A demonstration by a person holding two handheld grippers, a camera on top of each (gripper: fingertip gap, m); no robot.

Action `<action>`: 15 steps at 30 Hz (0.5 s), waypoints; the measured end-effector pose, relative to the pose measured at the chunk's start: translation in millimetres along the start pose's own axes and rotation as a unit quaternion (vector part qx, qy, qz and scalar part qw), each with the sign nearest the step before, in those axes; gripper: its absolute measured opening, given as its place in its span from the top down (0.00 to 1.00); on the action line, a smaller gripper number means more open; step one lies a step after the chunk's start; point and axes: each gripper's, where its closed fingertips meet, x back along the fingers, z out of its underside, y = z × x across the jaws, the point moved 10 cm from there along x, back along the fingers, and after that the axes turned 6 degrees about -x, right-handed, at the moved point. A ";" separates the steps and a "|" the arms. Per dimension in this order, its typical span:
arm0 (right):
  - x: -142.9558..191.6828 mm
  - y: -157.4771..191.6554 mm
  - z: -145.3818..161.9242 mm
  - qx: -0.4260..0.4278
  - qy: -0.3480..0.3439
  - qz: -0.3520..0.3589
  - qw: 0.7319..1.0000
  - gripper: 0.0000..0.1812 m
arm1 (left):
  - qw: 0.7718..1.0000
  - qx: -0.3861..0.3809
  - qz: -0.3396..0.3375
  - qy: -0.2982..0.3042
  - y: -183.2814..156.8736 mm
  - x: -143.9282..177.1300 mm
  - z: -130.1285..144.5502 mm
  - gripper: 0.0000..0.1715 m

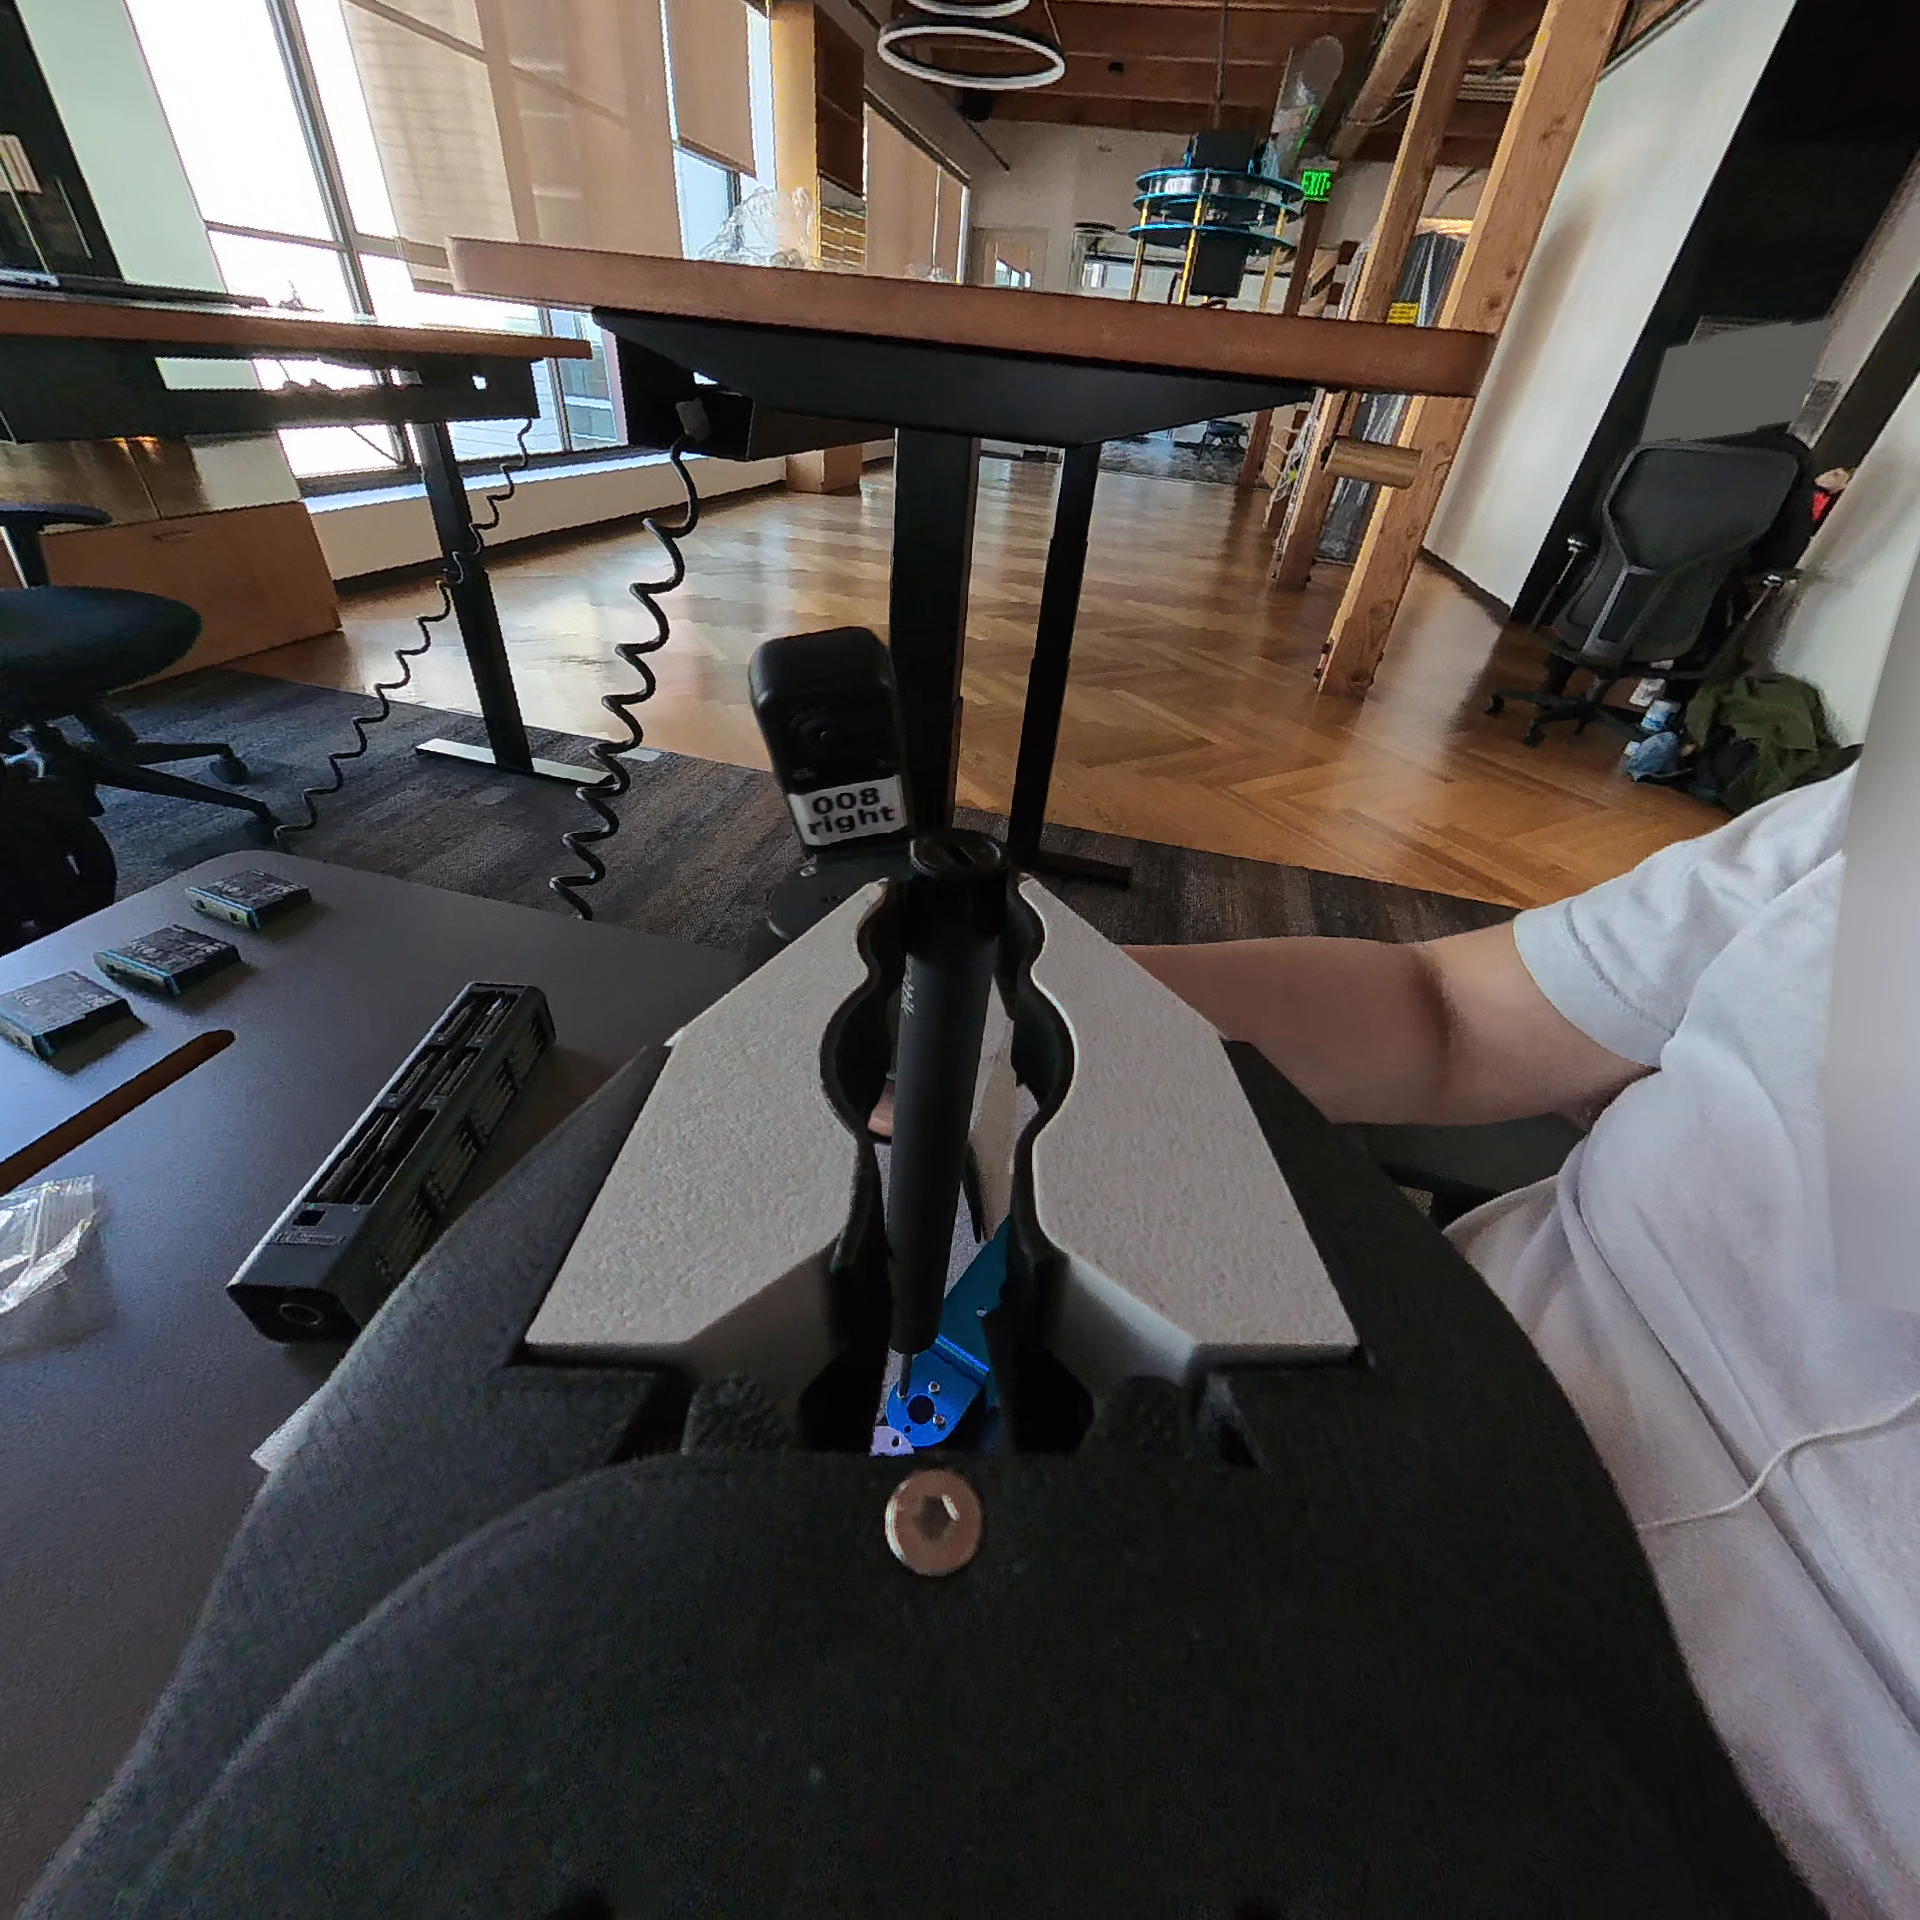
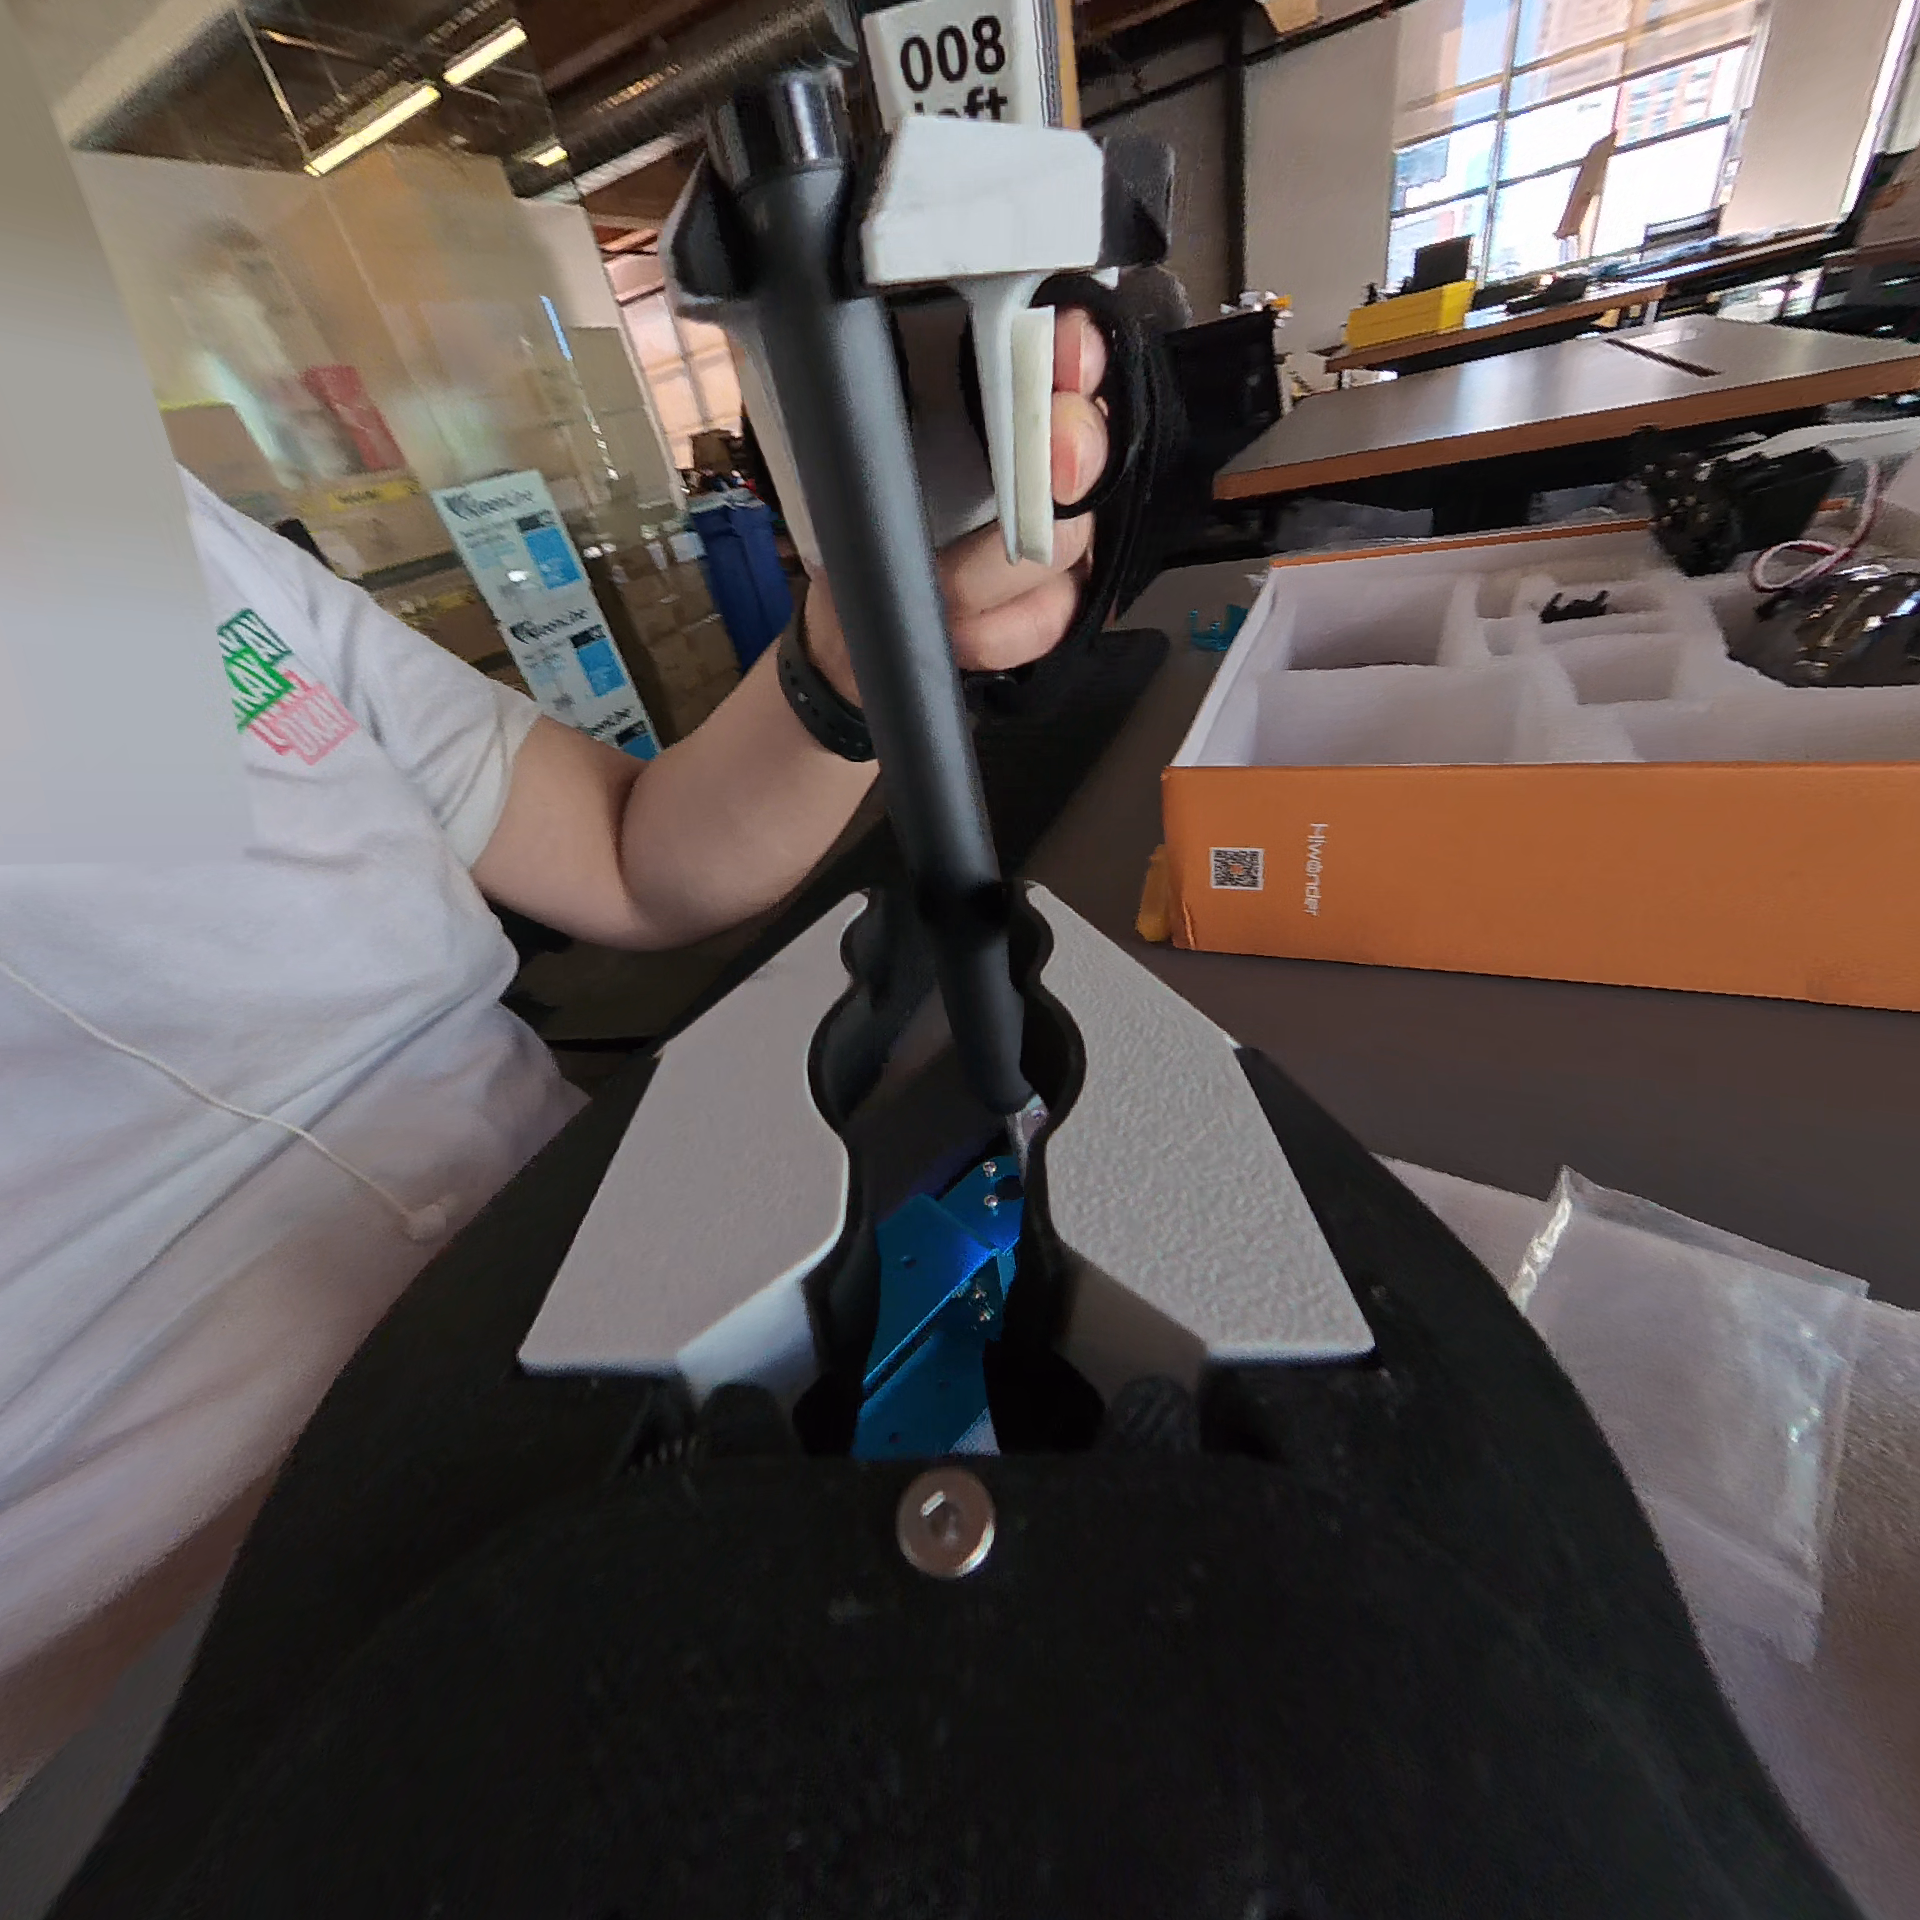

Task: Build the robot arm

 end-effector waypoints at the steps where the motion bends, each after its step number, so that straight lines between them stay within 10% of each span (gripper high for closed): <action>1: 0.1 -1.9 -0.4 -0.003 0.001 -0.009 1.000 0.89 | 1.000 0.000 0.000 -0.001 -0.2 -0.1 0.1 0.90; 15: 0.8 -11.4 -0.2 -0.017 0.006 -0.069 0.997 0.91 | 1.000 -0.004 -0.003 -0.009 -7.0 -1.8 2.1 0.90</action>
